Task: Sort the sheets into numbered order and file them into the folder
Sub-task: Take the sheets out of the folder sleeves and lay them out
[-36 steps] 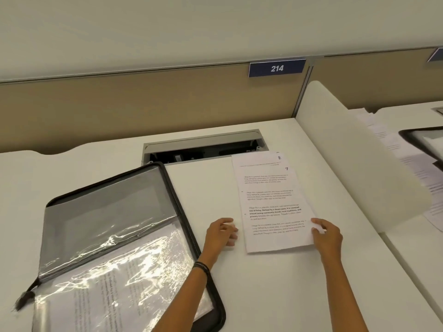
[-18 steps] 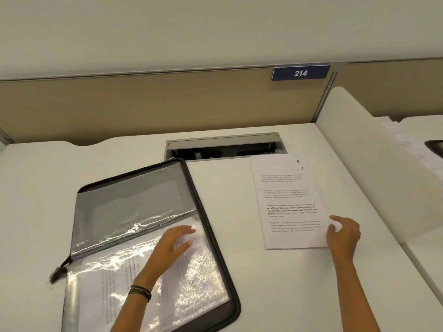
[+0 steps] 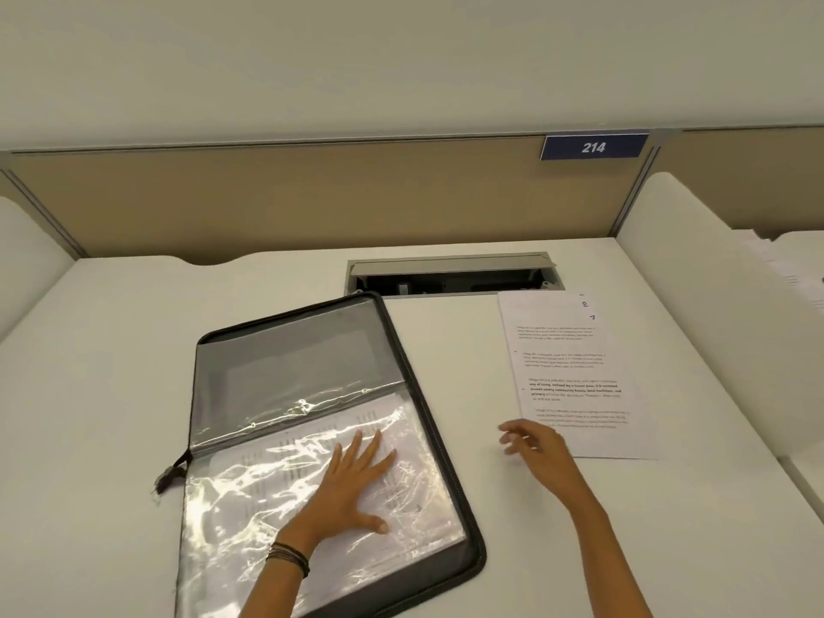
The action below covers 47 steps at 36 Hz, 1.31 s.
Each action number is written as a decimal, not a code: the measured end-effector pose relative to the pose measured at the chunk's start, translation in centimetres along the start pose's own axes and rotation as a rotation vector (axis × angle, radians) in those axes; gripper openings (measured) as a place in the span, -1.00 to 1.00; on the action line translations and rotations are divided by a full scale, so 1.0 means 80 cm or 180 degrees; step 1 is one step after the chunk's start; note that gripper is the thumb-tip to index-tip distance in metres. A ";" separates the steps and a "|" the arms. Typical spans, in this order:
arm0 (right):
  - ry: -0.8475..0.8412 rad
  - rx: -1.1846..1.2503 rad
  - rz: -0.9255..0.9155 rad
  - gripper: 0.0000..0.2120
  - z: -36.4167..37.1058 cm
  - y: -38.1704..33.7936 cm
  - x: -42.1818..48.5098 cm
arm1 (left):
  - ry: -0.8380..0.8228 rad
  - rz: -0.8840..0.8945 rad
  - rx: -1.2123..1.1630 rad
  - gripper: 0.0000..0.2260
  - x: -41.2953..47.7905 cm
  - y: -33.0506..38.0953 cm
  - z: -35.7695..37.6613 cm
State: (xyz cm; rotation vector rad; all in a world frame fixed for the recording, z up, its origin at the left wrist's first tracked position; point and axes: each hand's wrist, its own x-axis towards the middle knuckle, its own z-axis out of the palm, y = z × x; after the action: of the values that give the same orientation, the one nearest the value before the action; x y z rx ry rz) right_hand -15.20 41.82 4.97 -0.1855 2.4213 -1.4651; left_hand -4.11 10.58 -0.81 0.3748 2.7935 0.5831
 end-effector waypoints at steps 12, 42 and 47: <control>-0.1700 0.0202 0.0889 -0.63 0.054 -0.072 -0.027 | 0.0813 0.0020 -0.0908 -0.63 -0.006 -0.003 -0.002; -0.0757 0.1789 0.0218 -0.56 0.129 -0.168 0.030 | 0.0856 -0.0410 -0.1463 -0.56 -0.101 0.004 -0.152; -0.0707 0.2080 0.0198 -0.51 0.143 -0.179 0.053 | 0.1617 -0.0102 -0.0650 -0.58 -0.100 0.003 -0.163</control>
State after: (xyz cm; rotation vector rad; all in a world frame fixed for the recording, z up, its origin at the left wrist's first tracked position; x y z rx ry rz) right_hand -16.19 24.31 11.81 -0.1128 1.6580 -1.9896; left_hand -0.56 3.78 12.45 0.1522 3.1575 1.0762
